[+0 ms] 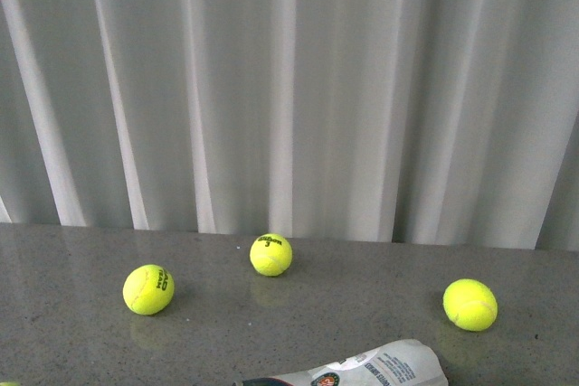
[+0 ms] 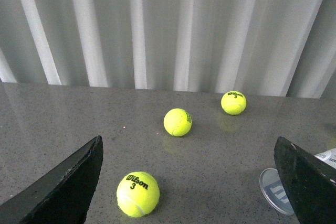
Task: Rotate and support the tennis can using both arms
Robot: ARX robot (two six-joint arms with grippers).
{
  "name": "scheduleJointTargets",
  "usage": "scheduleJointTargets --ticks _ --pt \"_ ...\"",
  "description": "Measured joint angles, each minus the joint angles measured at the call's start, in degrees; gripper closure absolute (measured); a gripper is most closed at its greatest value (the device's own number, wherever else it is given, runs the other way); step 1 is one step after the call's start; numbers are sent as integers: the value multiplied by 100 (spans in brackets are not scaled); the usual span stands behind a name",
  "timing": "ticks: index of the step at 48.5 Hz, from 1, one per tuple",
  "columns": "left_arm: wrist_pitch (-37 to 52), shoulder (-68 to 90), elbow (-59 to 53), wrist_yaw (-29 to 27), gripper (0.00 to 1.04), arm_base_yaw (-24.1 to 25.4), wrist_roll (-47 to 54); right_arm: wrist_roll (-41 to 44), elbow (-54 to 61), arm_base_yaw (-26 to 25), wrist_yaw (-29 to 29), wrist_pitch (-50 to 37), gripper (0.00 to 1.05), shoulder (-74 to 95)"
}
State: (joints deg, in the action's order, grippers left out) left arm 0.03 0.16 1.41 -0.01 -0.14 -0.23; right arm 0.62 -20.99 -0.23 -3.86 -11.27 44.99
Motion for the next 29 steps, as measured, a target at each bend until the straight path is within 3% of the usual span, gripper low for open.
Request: scheduleJointTargets --ticks 4,7,12,27,29 --pt "0 2 0 0 7 0 0 20 13 0 13 -13 7 11" --pt "0 2 0 -2 7 0 0 -2 238 0 234 -691 14 17" --pt "0 2 0 0 7 0 0 -2 748 17 391 -1751 31 -168" --pt "0 2 0 0 7 0 0 -2 1346 17 389 -1733 79 -837" --pt "0 2 0 0 7 0 0 -2 1443 17 389 -1670 90 -999"
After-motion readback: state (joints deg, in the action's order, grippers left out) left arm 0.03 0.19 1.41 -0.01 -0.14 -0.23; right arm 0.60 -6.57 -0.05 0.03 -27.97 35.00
